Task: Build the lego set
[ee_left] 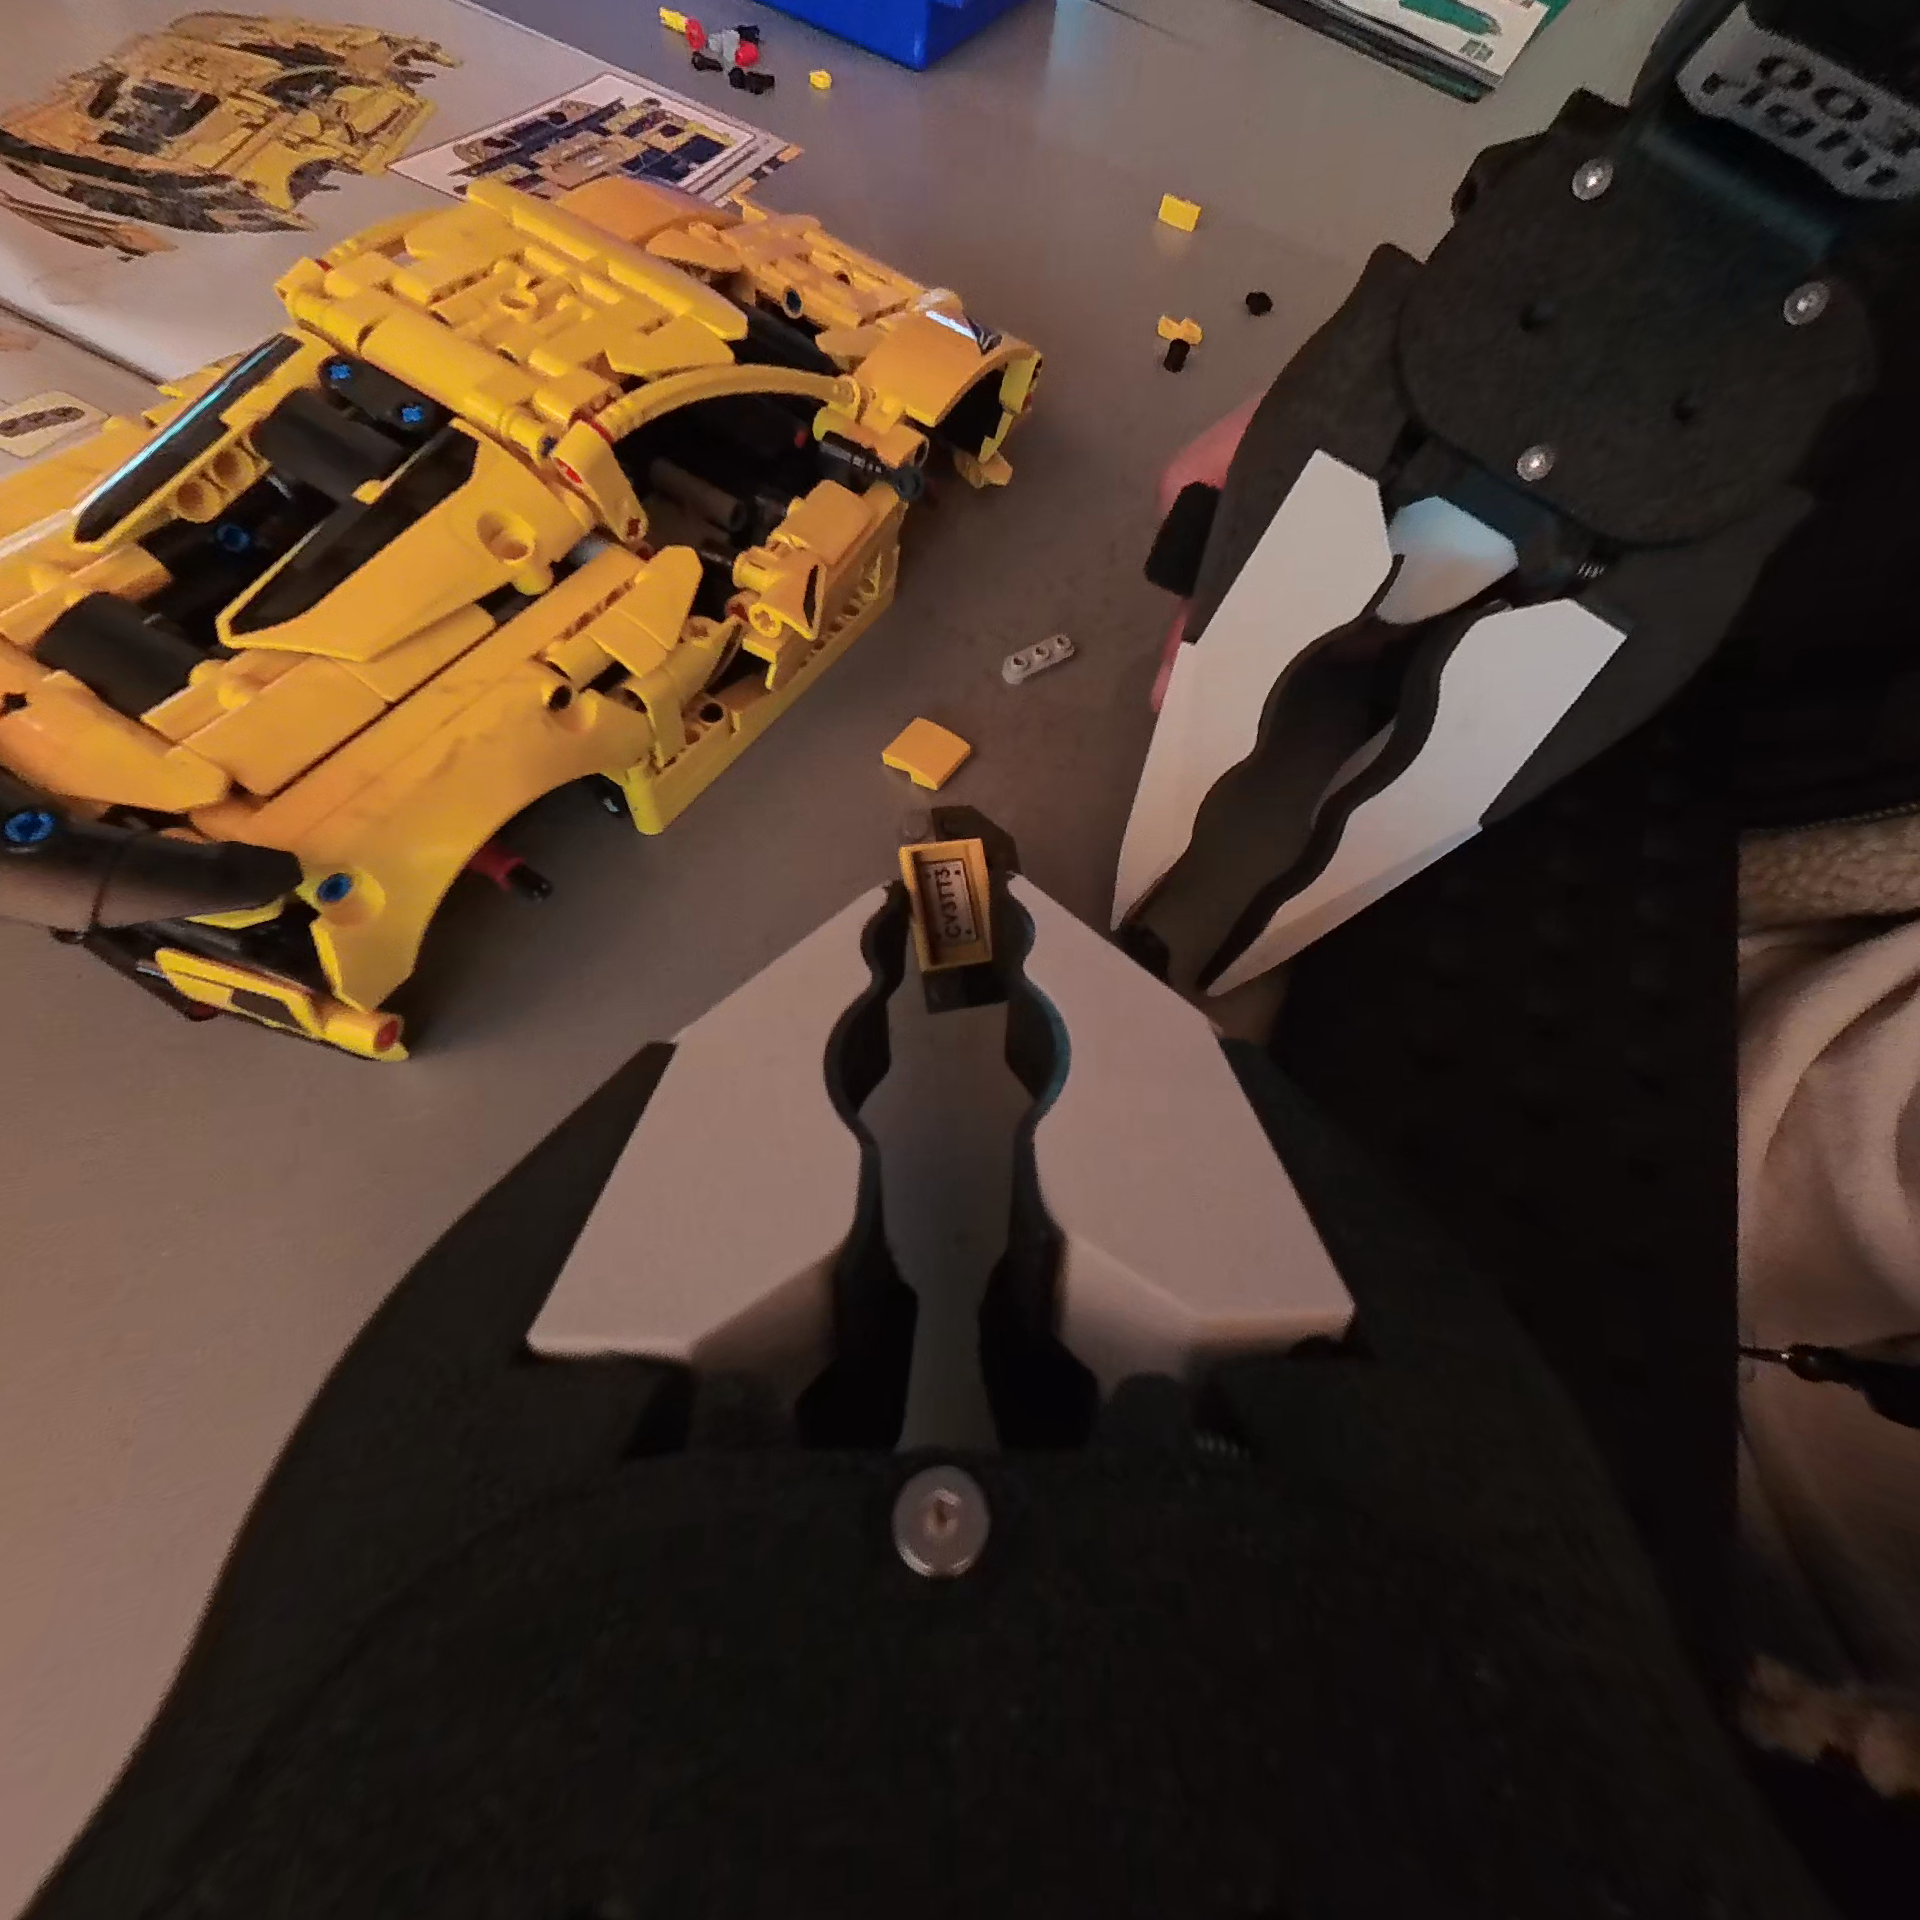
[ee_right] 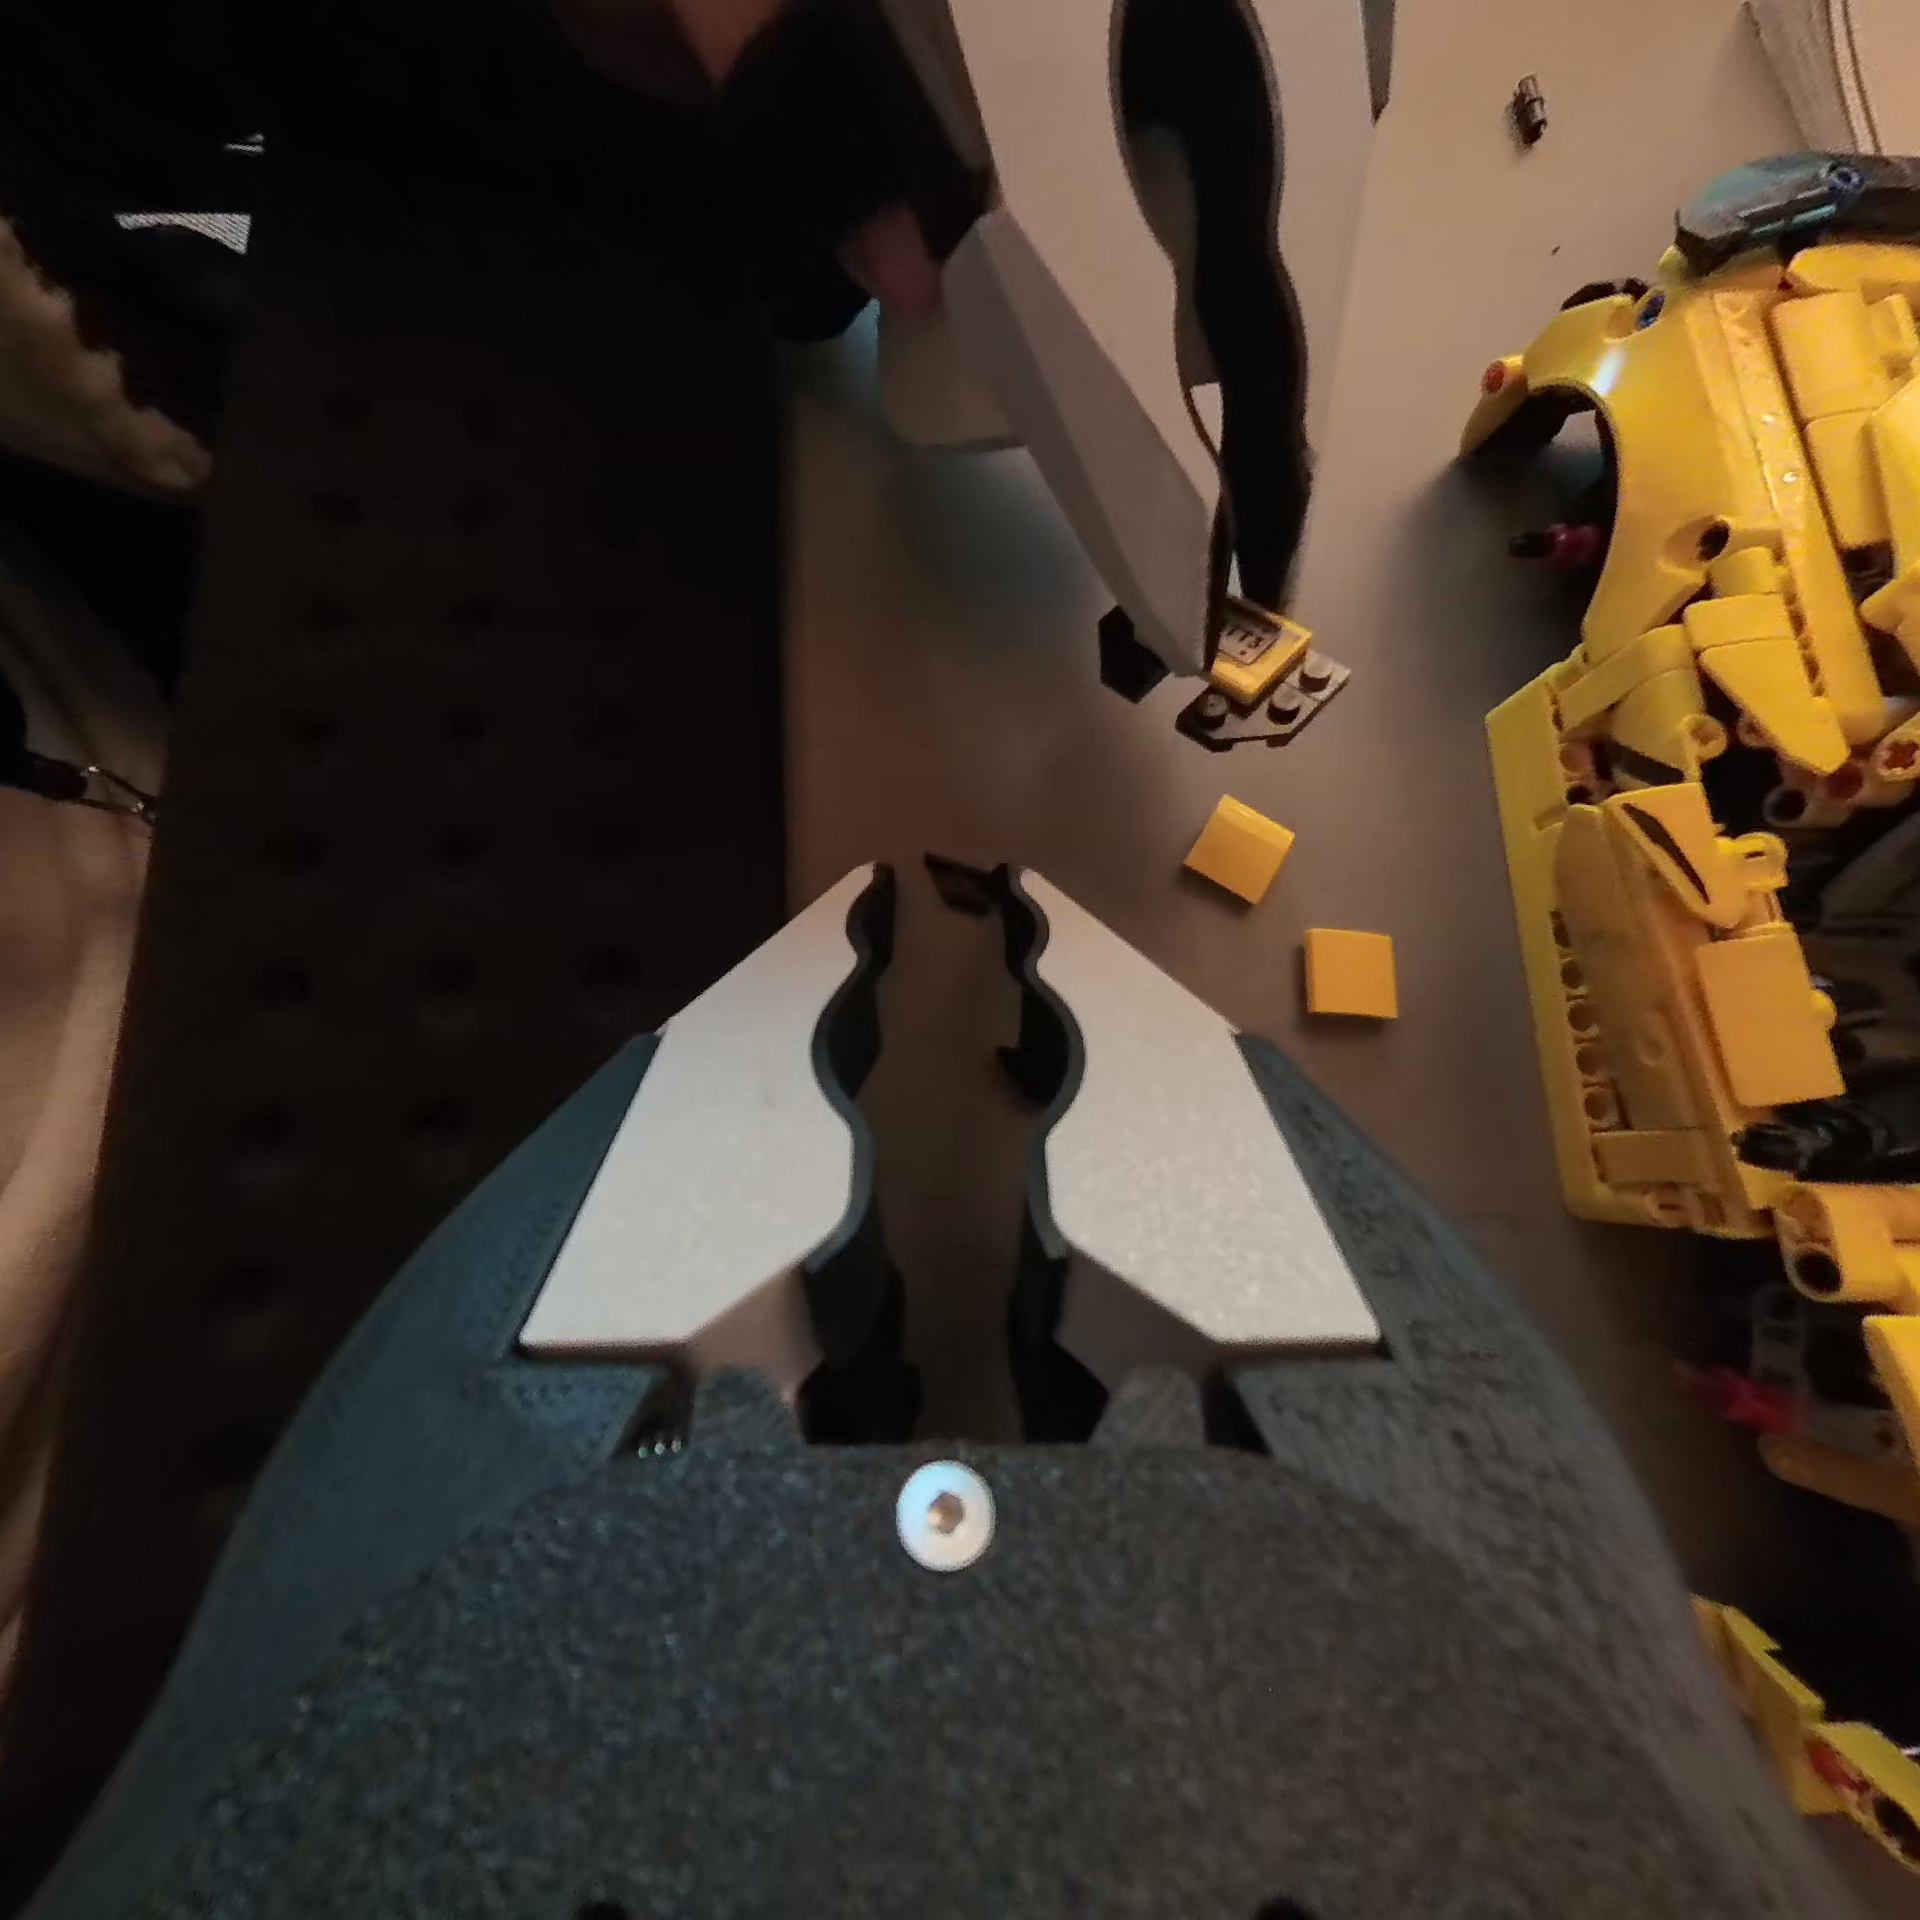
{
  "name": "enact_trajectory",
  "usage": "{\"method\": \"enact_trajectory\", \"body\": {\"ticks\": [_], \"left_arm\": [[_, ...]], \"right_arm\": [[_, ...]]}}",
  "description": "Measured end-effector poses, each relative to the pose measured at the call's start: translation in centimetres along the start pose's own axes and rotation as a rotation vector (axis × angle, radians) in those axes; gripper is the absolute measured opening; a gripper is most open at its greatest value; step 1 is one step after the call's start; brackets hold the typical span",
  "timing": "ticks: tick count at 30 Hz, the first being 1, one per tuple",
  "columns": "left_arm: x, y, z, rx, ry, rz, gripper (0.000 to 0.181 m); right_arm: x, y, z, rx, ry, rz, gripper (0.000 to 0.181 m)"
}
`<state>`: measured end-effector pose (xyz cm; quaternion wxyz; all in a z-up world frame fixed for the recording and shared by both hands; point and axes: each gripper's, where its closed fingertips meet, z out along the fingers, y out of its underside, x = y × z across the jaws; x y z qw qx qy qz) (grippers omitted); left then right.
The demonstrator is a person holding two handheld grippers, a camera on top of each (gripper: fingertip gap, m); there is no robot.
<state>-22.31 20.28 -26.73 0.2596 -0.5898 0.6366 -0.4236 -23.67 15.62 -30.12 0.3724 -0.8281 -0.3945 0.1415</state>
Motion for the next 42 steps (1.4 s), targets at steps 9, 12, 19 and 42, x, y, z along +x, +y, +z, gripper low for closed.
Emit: {"method": "enact_trajectory", "body": {"ticks": [9, 12, 19, 42], "left_arm": [[-0.1, 0.3, 0.1, -0.022, -0.017, 0.019, 0.015], [0.2, 1.3, 0.4, -0.086, -0.016, 0.077, 0.015], [-0.2, 3.0, -0.2, -0.200, -0.025, 0.084, 0.015], [6.5, -3.4, -3.4, 0.135, 0.108, 0.670, 0.009]], "right_arm": [[0.7, -0.8, -0.7, 0.071, 0.015, 0.042, 0.000], [1.4, -2.0, -2.0, 0.173, -0.015, 0.137, 0.000], [0.1, -0.6, -0.7, 0.058, -0.006, 0.001, 0.021], [-0.8, -7.4, -6.6, 0.558, -0.568, 0.498, 0.008]]}}
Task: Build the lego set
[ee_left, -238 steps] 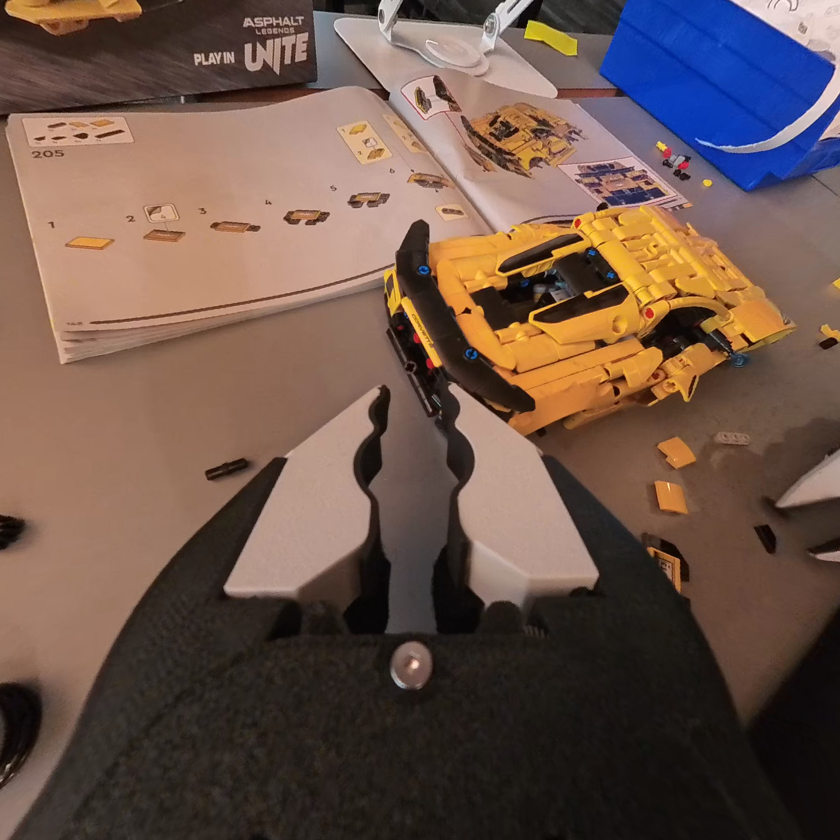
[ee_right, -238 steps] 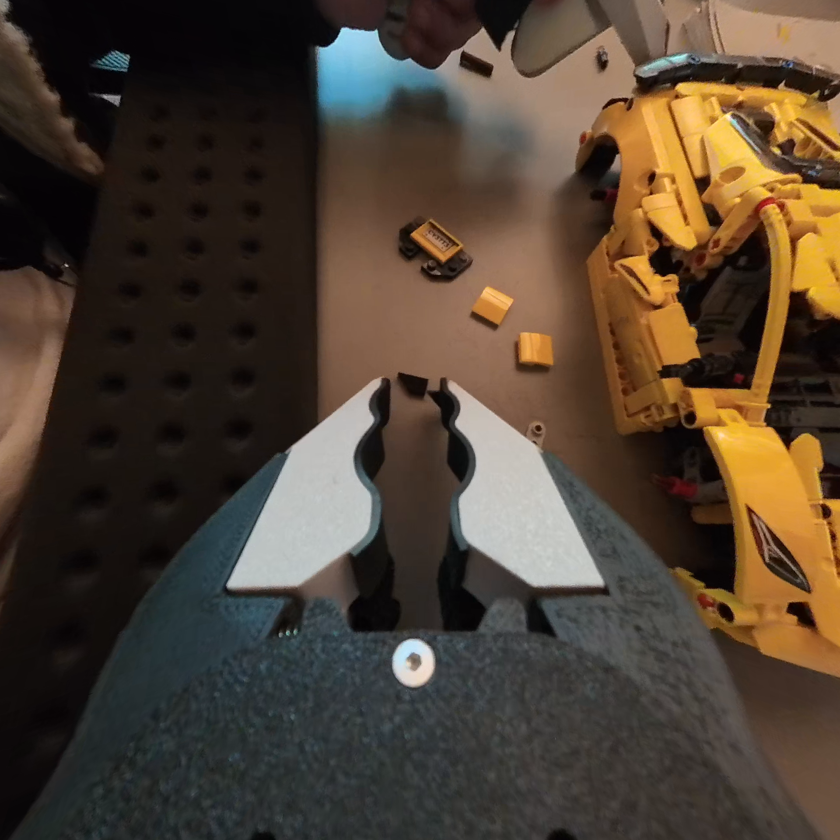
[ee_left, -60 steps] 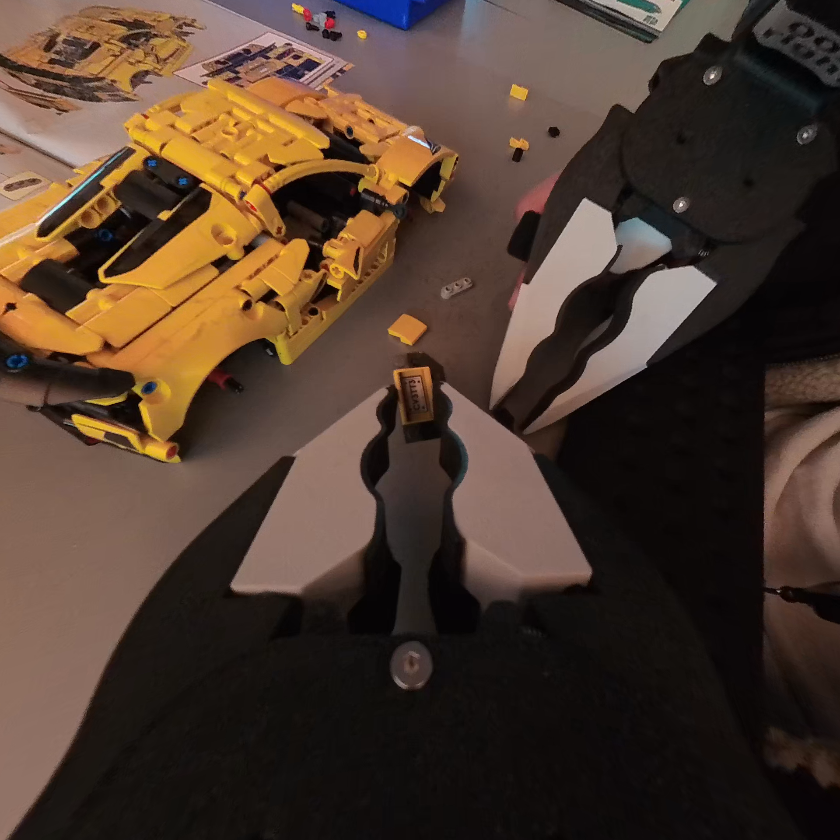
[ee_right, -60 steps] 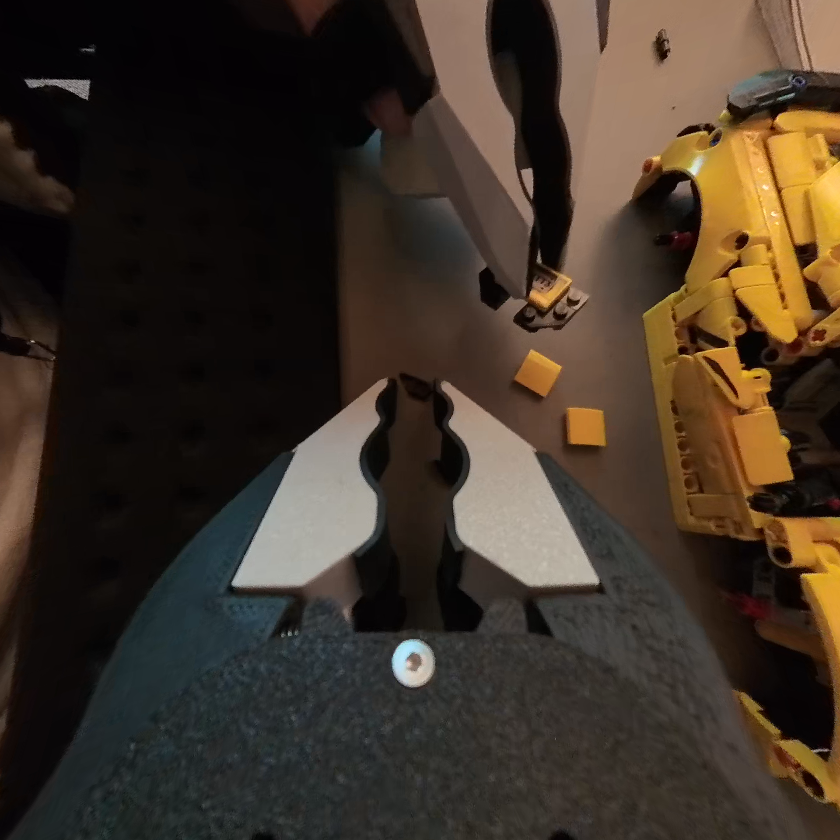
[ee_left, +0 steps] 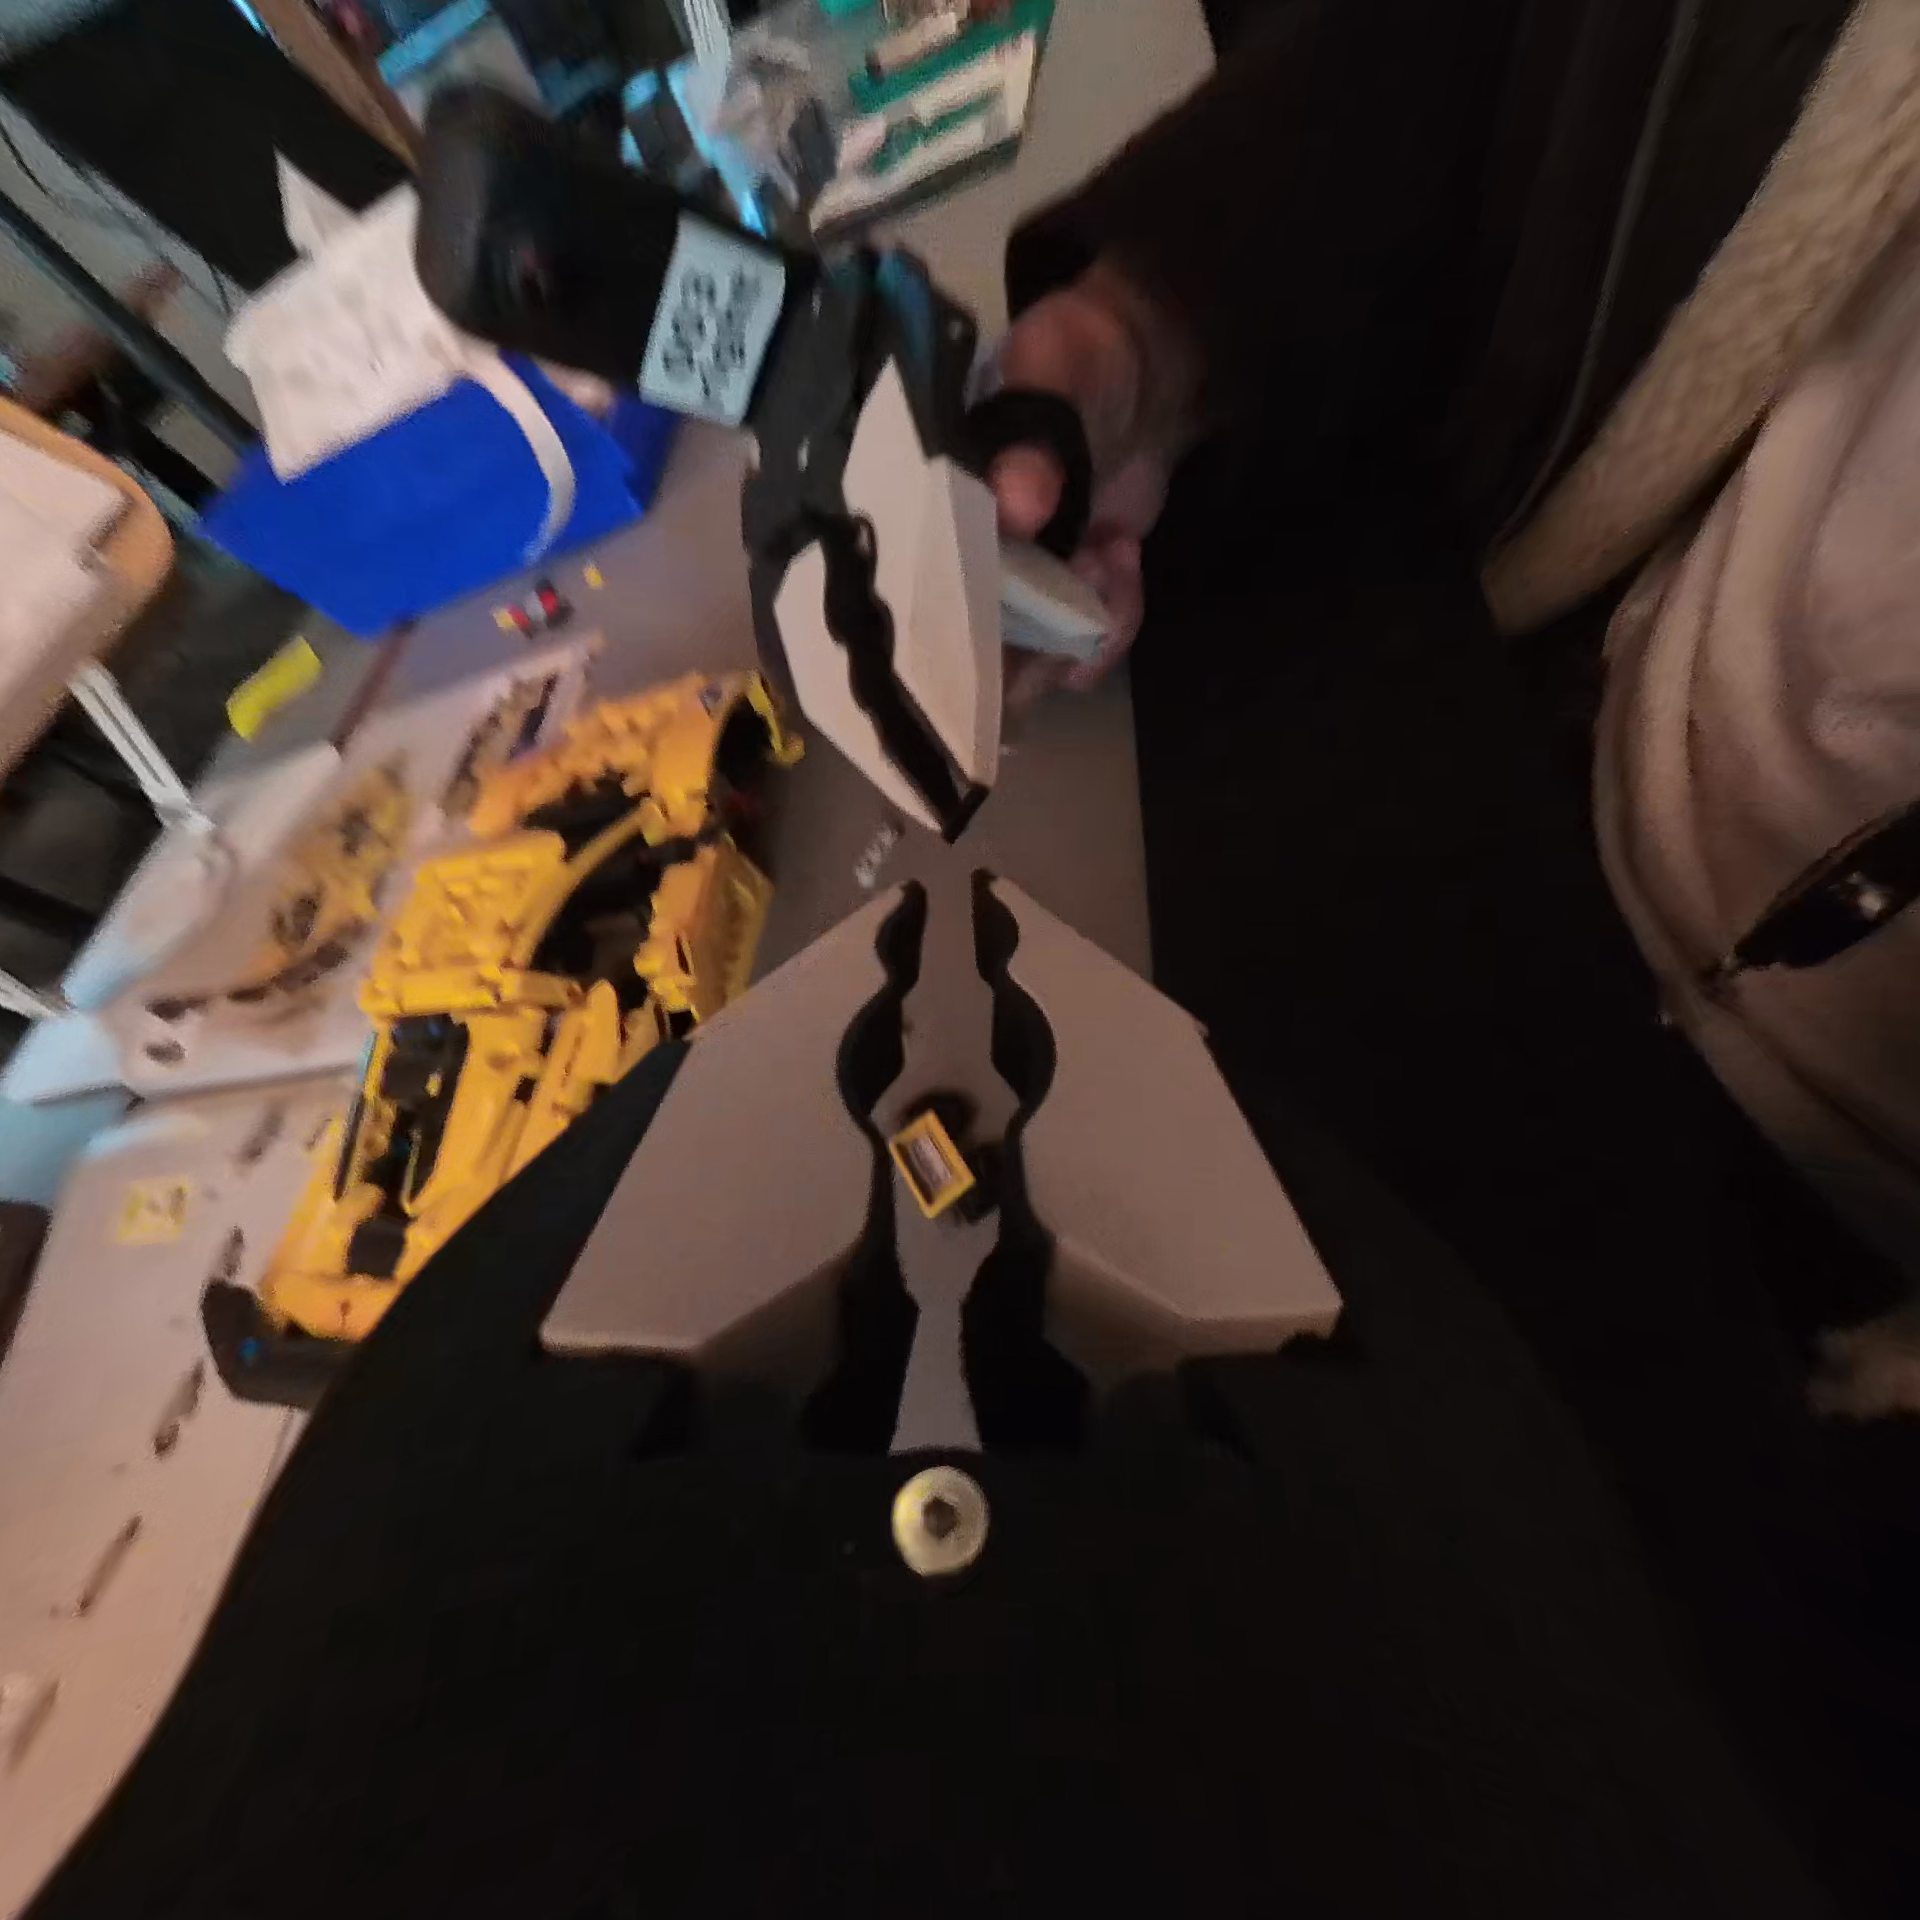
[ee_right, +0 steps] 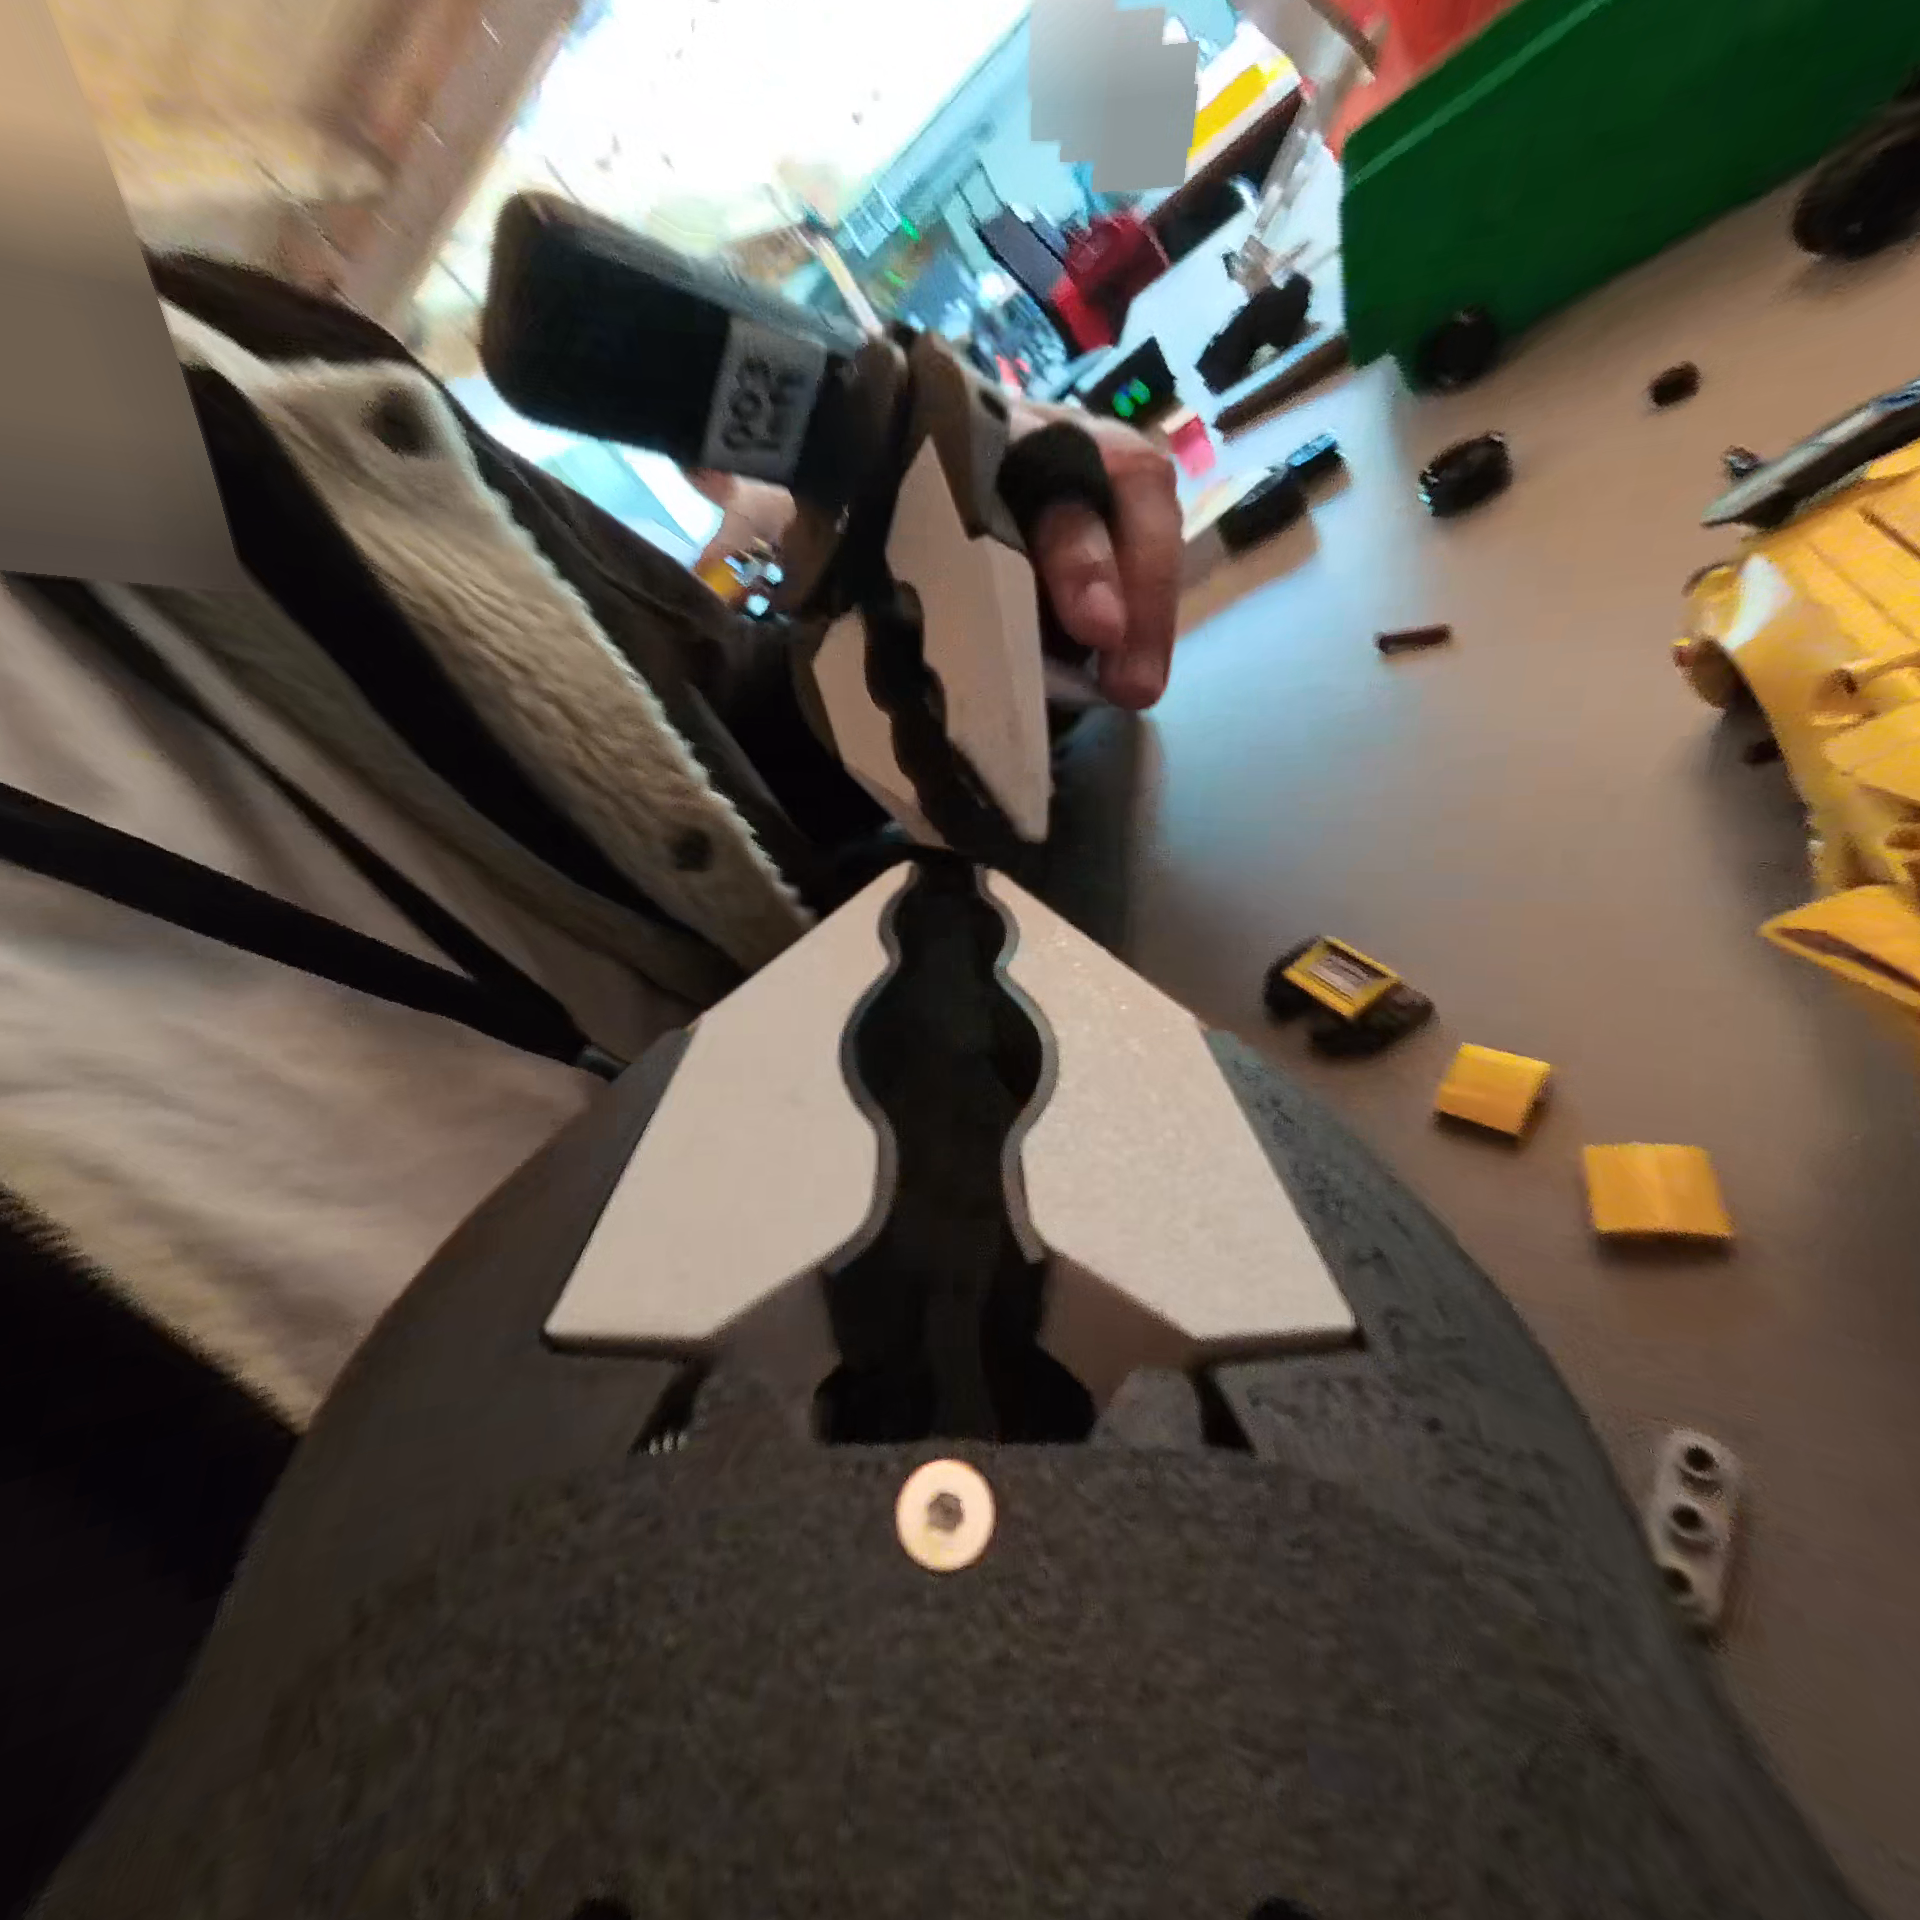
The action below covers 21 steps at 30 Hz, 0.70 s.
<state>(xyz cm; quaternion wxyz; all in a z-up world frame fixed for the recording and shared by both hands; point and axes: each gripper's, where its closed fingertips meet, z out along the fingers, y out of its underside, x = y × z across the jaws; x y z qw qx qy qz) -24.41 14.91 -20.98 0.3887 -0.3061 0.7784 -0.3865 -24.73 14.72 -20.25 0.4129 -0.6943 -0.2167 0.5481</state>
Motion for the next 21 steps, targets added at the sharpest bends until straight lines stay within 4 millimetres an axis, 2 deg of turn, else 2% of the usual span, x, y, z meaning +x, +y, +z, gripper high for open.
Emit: {"method": "enact_trajectory", "body": {"ticks": [4, 14, 18, 21], "left_arm": [[0.5, -1.2, 0.4, 0.042, 0.058, -0.026, 0.009], [0.5, -1.4, 0.3, 0.078, 0.061, -0.051, 0.005], [-0.3, -0.6, 0.5, 0.058, 0.114, -0.276, 0.003], [-0.6, 0.1, 0.2, 0.062, 0.250, -0.575, 0.002]], "right_arm": [[-0.7, -0.3, -0.1, 0.024, -0.071, 0.050, 0.007], [-0.6, 0.1, 0.1, -0.002, -0.083, 0.080, 0.006], [0.4, -0.1, -0.1, 0.004, 0.020, -0.002, 0.012], [1.3, -0.6, -0.2, 0.005, 0.190, -0.256, 0.022]]}}
